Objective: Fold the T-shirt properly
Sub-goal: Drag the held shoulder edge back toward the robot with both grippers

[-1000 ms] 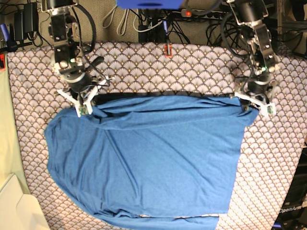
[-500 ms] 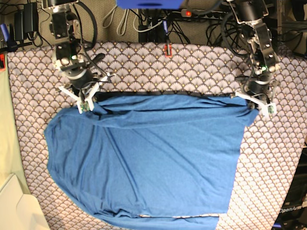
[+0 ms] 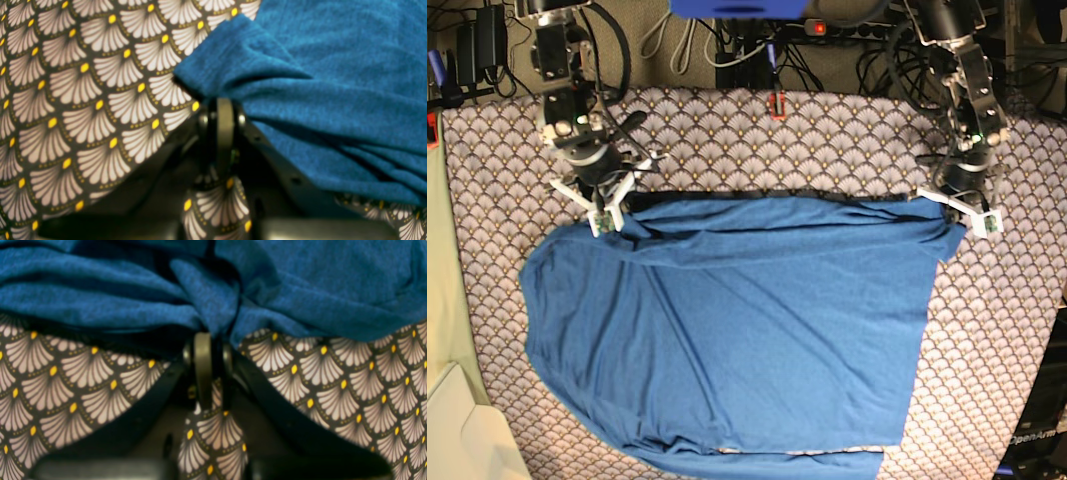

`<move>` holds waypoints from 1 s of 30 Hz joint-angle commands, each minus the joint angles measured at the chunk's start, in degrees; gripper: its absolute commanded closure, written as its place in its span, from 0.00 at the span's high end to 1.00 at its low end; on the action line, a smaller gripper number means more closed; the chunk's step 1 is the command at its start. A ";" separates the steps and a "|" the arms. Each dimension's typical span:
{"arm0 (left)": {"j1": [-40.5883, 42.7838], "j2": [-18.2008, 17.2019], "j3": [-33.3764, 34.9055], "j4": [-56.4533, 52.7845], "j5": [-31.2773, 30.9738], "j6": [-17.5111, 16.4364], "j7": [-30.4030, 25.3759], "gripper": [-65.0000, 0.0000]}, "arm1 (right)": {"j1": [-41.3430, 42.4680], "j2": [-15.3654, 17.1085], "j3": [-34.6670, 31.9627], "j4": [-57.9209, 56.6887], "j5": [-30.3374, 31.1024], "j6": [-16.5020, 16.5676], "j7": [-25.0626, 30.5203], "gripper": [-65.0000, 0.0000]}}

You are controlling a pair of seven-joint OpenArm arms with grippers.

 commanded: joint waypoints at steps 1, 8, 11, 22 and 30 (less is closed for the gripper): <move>-0.29 -0.67 -0.06 1.16 -0.33 0.06 -0.96 0.07 | 0.50 0.15 0.18 1.12 0.19 -0.07 0.96 0.00; 0.68 -0.41 -0.06 2.66 -0.42 0.06 -1.05 0.66 | 0.50 0.15 0.09 1.12 0.19 -0.07 0.96 0.00; 1.47 -0.06 0.03 6.00 -0.42 -0.03 -1.05 0.69 | 0.50 0.15 0.09 1.12 0.28 -0.07 0.96 0.00; 2.17 2.14 0.73 7.23 -0.42 0.06 -0.96 0.69 | 0.50 -0.29 0.09 1.12 0.28 -0.07 0.96 0.00; 2.17 2.84 0.73 4.06 -0.42 0.06 -0.96 0.69 | 0.50 -0.29 0.09 1.12 0.28 -0.07 0.96 0.00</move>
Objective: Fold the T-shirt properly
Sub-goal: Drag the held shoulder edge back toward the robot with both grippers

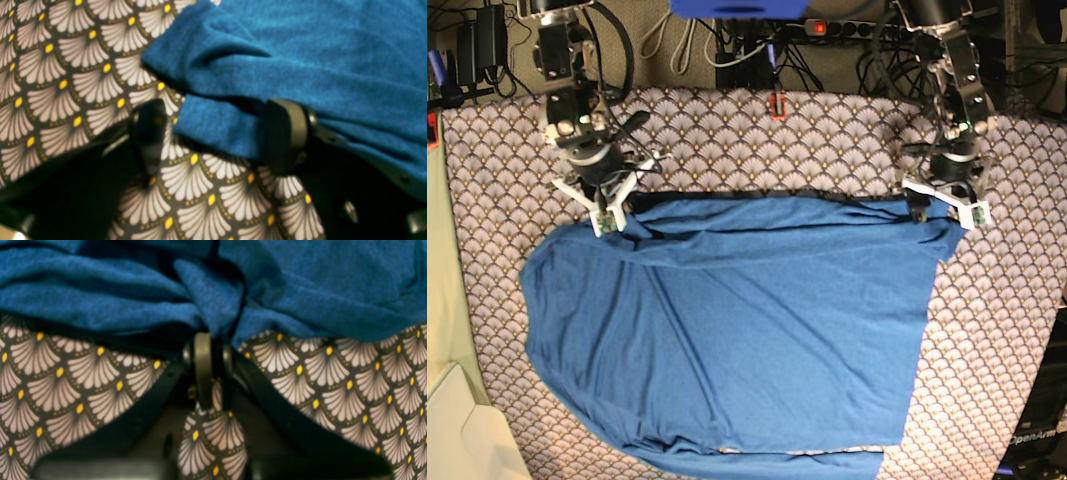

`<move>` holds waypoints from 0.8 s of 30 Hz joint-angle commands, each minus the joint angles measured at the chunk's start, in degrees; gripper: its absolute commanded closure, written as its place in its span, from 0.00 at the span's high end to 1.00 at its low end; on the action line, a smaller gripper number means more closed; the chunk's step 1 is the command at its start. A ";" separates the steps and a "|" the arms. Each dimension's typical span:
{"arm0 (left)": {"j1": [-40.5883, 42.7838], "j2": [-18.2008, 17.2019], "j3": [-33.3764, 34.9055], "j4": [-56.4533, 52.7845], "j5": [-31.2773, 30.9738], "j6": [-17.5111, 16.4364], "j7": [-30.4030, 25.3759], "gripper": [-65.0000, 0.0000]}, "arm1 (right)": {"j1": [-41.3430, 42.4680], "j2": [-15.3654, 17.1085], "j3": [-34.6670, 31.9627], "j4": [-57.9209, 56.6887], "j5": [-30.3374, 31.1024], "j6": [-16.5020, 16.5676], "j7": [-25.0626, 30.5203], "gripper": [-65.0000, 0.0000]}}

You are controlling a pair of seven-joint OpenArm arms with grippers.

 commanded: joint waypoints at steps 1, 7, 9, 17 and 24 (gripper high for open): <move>-0.45 -0.31 -0.01 0.24 -0.22 0.08 -0.50 0.69 | 0.52 0.30 0.14 1.12 0.26 -0.05 0.96 0.00; -0.45 -0.22 0.16 -0.20 -0.22 0.08 -0.50 0.52 | 0.61 0.30 0.14 1.12 0.26 -0.05 0.96 0.00; -0.54 -0.66 1.83 -0.20 -0.22 0.08 -0.50 0.33 | 0.61 0.30 0.14 1.21 0.26 -0.05 0.96 0.00; -0.63 -0.66 3.94 -0.03 0.04 0.34 -0.50 0.02 | 0.52 0.30 0.14 1.38 0.26 -0.05 0.87 0.00; -0.54 -2.33 3.50 1.12 0.04 0.43 -0.50 0.01 | -0.71 0.30 0.14 3.23 0.26 -0.05 0.96 0.00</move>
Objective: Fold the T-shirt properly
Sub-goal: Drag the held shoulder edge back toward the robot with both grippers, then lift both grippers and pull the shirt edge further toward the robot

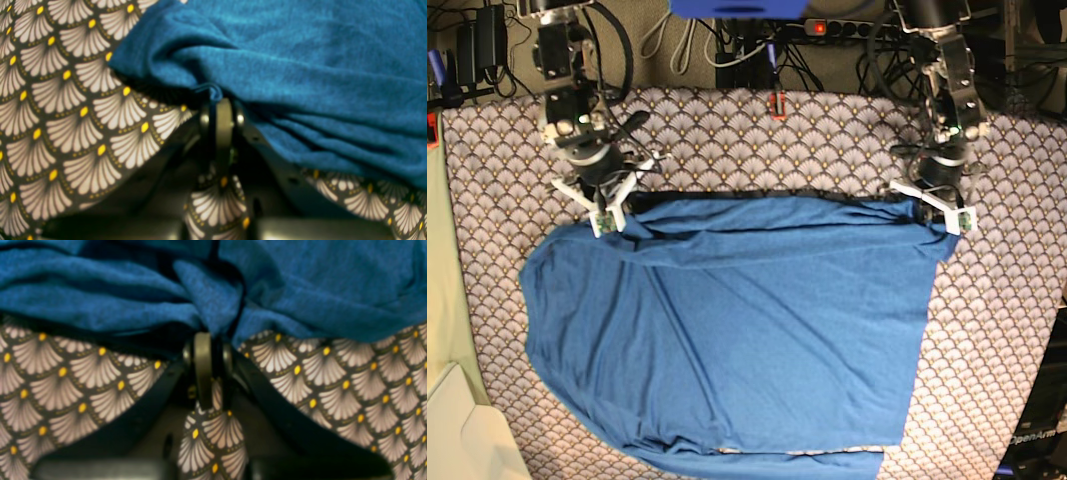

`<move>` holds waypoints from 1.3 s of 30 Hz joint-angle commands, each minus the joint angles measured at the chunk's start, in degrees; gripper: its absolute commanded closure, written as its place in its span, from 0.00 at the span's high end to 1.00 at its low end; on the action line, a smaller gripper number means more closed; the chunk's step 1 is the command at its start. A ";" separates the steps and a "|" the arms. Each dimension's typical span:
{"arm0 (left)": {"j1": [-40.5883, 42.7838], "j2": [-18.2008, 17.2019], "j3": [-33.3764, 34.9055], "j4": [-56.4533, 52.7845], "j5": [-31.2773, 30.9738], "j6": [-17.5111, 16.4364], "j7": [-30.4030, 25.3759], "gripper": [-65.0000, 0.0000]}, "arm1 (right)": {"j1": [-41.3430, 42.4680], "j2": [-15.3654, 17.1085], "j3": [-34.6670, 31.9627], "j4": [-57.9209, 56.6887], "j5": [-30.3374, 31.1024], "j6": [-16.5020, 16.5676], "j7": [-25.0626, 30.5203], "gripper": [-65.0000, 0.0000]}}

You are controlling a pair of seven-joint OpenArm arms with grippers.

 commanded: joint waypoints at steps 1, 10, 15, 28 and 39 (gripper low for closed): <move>-0.27 -1.41 -0.26 1.69 -0.33 0.30 -1.07 0.01 | -0.45 0.34 0.14 2.10 0.32 -0.05 1.29 0.00; 2.98 -1.94 -0.34 5.91 0.19 0.12 -1.07 0.01 | -3.09 0.43 0.49 5.26 0.32 -0.05 1.20 0.00; 5.35 -2.20 -0.34 8.46 0.19 0.12 -1.07 0.01 | -5.55 0.52 0.49 6.67 0.32 -0.05 1.29 0.00; 11.86 -3.96 -3.60 12.41 -0.33 0.03 -1.07 0.01 | -13.90 0.60 0.58 6.84 0.15 -0.05 8.05 0.00; 19.42 -3.96 -4.04 17.69 -0.42 0.03 -1.07 0.01 | -20.76 0.78 0.58 7.90 0.06 -0.05 13.86 0.00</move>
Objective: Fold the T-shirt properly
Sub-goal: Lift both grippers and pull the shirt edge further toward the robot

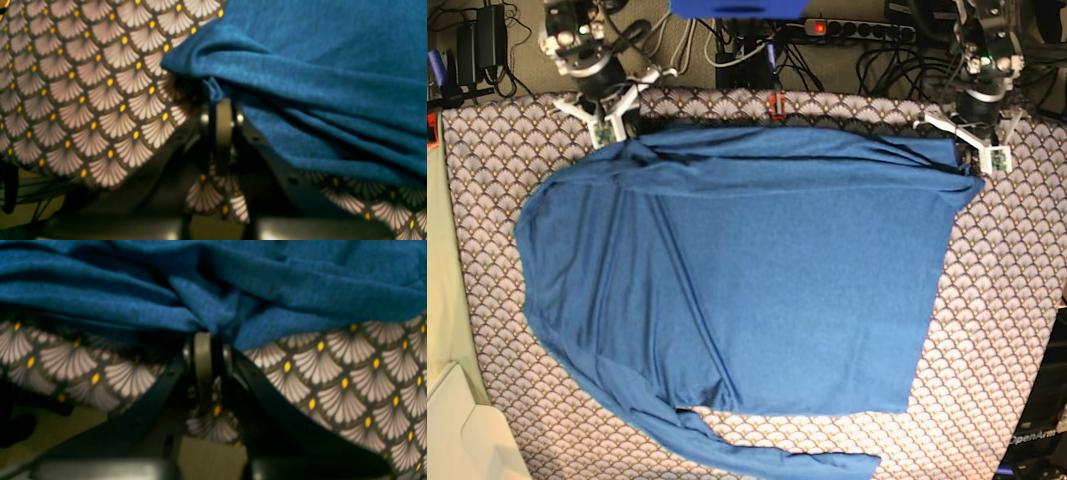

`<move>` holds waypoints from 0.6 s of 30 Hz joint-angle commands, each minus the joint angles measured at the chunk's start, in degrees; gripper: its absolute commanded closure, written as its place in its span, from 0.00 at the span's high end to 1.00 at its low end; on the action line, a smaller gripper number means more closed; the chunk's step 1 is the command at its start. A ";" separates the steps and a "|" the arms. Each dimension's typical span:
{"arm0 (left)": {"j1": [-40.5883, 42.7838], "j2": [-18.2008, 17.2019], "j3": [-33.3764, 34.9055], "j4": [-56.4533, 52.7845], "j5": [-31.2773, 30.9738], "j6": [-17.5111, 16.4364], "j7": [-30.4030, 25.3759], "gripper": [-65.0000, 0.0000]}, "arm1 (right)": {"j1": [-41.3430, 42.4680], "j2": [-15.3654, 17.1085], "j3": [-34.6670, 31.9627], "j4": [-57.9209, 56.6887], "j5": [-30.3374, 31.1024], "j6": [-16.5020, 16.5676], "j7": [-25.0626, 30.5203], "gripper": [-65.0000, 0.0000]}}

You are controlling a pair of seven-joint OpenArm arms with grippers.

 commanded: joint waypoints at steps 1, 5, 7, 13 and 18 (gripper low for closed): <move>0.97 -0.42 -0.47 1.45 -0.18 0.36 -1.40 0.01 | -1.02 0.78 0.21 1.93 0.10 -0.07 1.60 0.00; 3.61 -0.33 -0.47 2.94 -0.18 0.36 -1.40 0.01 | -3.66 1.57 0.21 5.10 0.10 -0.07 2.92 0.00; 5.11 -0.42 -0.47 3.91 -0.18 0.36 -1.40 0.01 | -4.63 1.75 0.21 5.89 0.01 -0.07 2.83 0.00; 8.89 -0.60 -0.47 6.46 -0.18 0.36 -1.40 0.01 | -6.65 2.36 0.29 5.98 0.01 -0.07 3.00 0.00; 10.03 -0.68 -1.18 6.55 -0.18 0.36 -1.40 0.01 | -8.41 2.36 0.29 6.33 0.01 -0.07 5.55 0.00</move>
